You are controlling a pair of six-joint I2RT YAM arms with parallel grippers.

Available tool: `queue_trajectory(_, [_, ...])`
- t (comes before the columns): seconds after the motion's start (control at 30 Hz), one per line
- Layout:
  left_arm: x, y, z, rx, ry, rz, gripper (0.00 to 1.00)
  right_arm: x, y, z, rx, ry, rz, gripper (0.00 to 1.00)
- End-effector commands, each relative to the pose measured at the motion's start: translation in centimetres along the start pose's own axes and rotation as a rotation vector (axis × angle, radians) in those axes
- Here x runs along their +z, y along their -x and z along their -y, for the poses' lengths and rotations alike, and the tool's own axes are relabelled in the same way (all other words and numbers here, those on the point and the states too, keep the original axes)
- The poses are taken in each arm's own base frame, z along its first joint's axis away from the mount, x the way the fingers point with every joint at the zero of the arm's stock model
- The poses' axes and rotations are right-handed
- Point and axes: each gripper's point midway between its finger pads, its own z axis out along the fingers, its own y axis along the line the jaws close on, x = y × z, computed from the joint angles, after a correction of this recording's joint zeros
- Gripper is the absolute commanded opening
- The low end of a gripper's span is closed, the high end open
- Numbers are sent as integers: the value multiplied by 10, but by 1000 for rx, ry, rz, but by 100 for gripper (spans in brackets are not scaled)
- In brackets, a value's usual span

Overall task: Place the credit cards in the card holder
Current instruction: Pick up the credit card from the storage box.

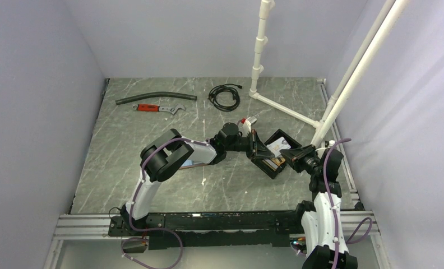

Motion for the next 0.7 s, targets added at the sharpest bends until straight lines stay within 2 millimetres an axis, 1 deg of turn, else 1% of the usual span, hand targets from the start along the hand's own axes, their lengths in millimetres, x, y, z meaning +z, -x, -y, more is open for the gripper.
queue_trajectory(0.0, [11,-21,26,28,-86,-73,0,-2,3,-29,-34,109,-1,17])
queue_trajectory(0.07, [10,-22,28,20,-99,-74,0,-2,5,-30,-36,112,9,19])
queue_trajectory(0.1, [10,-23,29,17,-105,-74,0,-2,4,-29,-32,112,8,22])
queue_trajectory(0.17, [9,-25,31,14,-116,-79,0,-1,3,-28,-22,112,4,33])
queue_trajectory(0.2, [9,-26,30,13,-115,-81,0,-1,4,-30,-27,125,10,36])
queue_trajectory(0.23, [10,-26,31,14,-116,-82,0,-1,4,-30,-26,131,11,36])
queue_trajectory(0.3, [11,-27,29,10,-117,-85,0,0,4,-31,-17,140,10,32])
queue_trajectory(0.33, [11,-27,30,8,-122,-86,0,0,4,-32,-10,154,9,28])
queue_trajectory(0.37, [11,-27,29,0,-123,-85,0,-1,4,-34,-4,169,10,19])
queue_trajectory(0.4, [11,-27,29,-2,-124,-86,0,-1,5,-36,-3,177,15,6])
queue_trajectory(0.43, [11,-27,28,-2,-121,-86,0,-1,5,-35,0,173,20,0])
queue_trajectory(0.5, [12,-26,25,-11,-102,-80,0,0,8,-32,7,142,36,0])
queue_trajectory(0.53, [12,-25,21,-21,-86,-76,4,0,10,-30,6,129,44,0])
queue_trajectory(0.57, [12,-24,18,-31,-71,-71,11,1,10,-26,12,111,49,0])
queue_trajectory(0.6, [11,-22,16,-41,-59,-64,22,1,11,-23,18,93,56,0])
queue_trajectory(0.63, [12,-22,13,-51,-46,-62,30,2,12,-19,21,75,59,0])
queue_trajectory(0.67, [11,-20,11,-61,-35,-55,34,2,11,-14,32,53,58,0])
